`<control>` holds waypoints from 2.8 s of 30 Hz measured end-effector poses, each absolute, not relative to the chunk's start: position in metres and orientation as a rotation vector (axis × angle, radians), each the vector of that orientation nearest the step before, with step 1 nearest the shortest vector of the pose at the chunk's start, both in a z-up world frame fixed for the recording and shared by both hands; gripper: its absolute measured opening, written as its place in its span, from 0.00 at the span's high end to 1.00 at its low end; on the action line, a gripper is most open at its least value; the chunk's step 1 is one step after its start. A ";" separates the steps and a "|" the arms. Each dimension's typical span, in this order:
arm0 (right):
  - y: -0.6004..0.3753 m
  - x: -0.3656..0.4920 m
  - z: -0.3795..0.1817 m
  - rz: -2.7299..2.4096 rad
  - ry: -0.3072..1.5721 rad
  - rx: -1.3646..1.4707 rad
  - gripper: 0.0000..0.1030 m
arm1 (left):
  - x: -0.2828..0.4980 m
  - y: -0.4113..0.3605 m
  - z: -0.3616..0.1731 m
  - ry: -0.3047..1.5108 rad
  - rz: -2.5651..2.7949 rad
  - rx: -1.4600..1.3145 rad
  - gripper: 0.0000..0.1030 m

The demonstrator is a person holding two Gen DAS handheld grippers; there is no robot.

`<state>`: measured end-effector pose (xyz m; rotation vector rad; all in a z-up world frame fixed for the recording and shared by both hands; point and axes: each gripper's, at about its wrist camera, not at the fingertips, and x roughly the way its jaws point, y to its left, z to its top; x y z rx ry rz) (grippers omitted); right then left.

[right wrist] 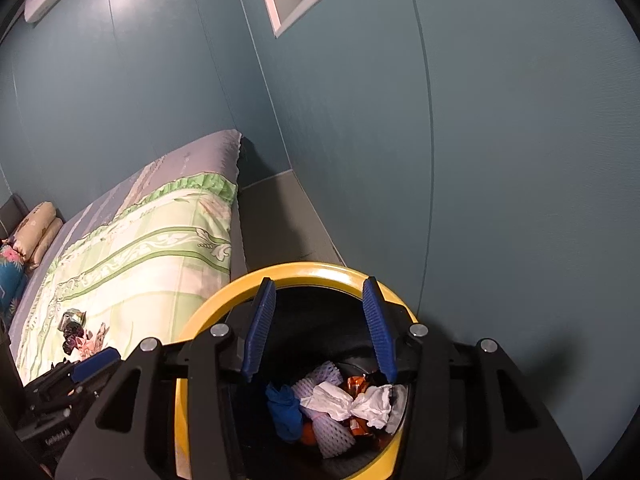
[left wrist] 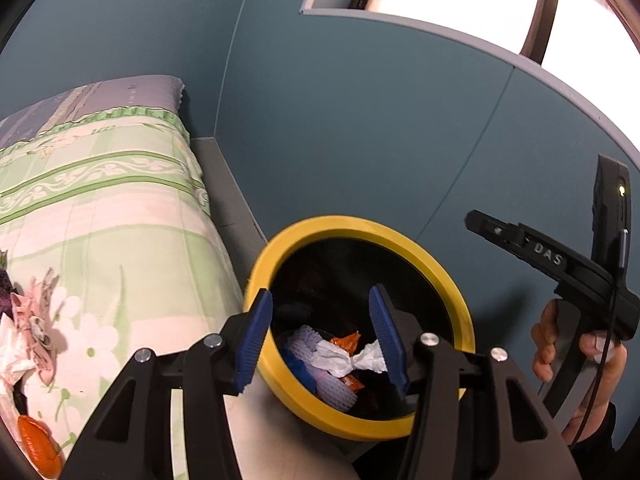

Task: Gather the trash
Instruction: 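Open both tools to drop the glove and tissue into the bin, then move both open tools back over the trash pile on the bed, then grasp the black plastic bag with the left tool while the right tool grasps the orange peel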

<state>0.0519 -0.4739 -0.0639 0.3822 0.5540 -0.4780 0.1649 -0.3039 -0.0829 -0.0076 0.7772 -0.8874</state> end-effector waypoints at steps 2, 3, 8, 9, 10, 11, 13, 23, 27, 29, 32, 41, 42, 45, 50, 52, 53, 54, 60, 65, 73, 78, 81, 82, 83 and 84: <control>-0.470 0.050 -0.059 -0.470 0.538 0.377 0.58 | 0.166 -0.297 -0.079 0.768 -0.876 -0.016 0.51; -0.468 0.049 -0.056 -0.463 0.530 0.373 0.58 | 0.167 -0.292 -0.077 0.762 -0.865 -0.021 0.49; -0.449 0.040 -0.040 -0.413 0.477 0.337 0.51 | 0.170 -0.267 -0.063 0.726 -0.820 -0.043 0.44; -0.446 0.040 -0.037 -0.402 0.472 0.333 0.51 | 0.170 -0.260 -0.060 0.717 -0.802 -0.050 0.39; -0.440 0.041 -0.034 -0.388 0.466 0.324 0.51 | 0.171 -0.255 -0.059 0.710 -0.785 -0.055 0.37; -0.436 0.041 -0.032 -0.377 0.461 0.318 0.51 | 0.173 -0.248 -0.056 0.703 -0.768 -0.061 0.37; -0.424 0.042 -0.024 -0.351 0.445 0.299 0.50 | 0.176 -0.235 -0.051 0.691 -0.743 -0.076 0.35; -0.368 0.060 0.000 -0.207 0.406 0.224 0.37 | 0.194 -0.153 -0.031 0.632 -0.580 -0.092 0.26; -0.340 0.067 0.004 -0.143 0.407 0.192 0.36 | 0.202 -0.112 -0.029 0.630 -0.501 -0.088 0.26; -0.325 0.070 0.004 -0.110 0.414 0.177 0.36 | 0.204 -0.095 -0.031 0.630 -0.470 -0.086 0.26; -0.302 0.075 0.003 -0.057 0.425 0.162 0.36 | 0.206 -0.066 -0.035 0.633 -0.419 -0.089 0.26; -0.232 0.091 -0.007 0.094 0.475 0.104 0.36 | 0.214 -0.003 -0.061 0.682 -0.310 -0.108 0.26; -0.223 0.093 -0.011 0.114 0.484 0.096 0.36 | 0.216 0.003 -0.065 0.690 -0.303 -0.114 0.26; -0.203 0.099 -0.022 0.160 0.510 0.075 0.36 | 0.219 0.017 -0.076 0.713 -0.280 -0.134 0.26; -0.175 0.109 -0.046 0.242 0.566 0.055 0.36 | 0.227 0.031 -0.095 0.748 -0.273 -0.166 0.26; -0.162 0.111 -0.058 0.277 0.595 0.054 0.36 | 0.230 0.031 -0.103 0.759 -0.276 -0.167 0.26; -0.155 0.113 -0.065 0.295 0.611 0.048 0.36 | 0.231 0.030 -0.106 0.764 -0.275 -0.165 0.26; -0.150 0.115 -0.071 0.308 0.623 0.040 0.36 | 0.233 0.030 -0.110 0.769 -0.275 -0.164 0.26; -0.116 0.128 -0.109 0.355 0.707 -0.021 0.36 | 0.244 0.033 -0.128 0.806 -0.273 -0.174 0.26; -0.101 0.141 -0.134 0.377 0.765 -0.053 0.37 | 0.251 0.037 -0.139 0.825 -0.272 -0.172 0.26; -0.091 0.156 -0.154 0.369 0.813 -0.066 0.38 | 0.267 0.034 -0.152 0.862 -0.264 -0.166 0.26; -0.093 0.167 -0.163 0.348 0.830 -0.059 0.42 | 0.279 0.030 -0.160 0.880 -0.263 -0.170 0.26; -0.092 0.172 -0.167 0.348 0.842 -0.056 0.44 | 0.283 0.029 -0.165 0.892 -0.275 -0.189 0.29; -0.091 0.174 -0.169 0.347 0.845 -0.062 0.46 | 0.284 0.028 -0.165 0.894 -0.278 -0.190 0.31; -0.090 0.175 -0.170 0.343 0.849 -0.065 0.47 | 0.285 0.026 -0.166 0.896 -0.281 -0.191 0.31; -0.090 0.175 -0.171 0.342 0.853 -0.064 0.47 | 0.286 0.024 -0.167 0.897 -0.287 -0.188 0.32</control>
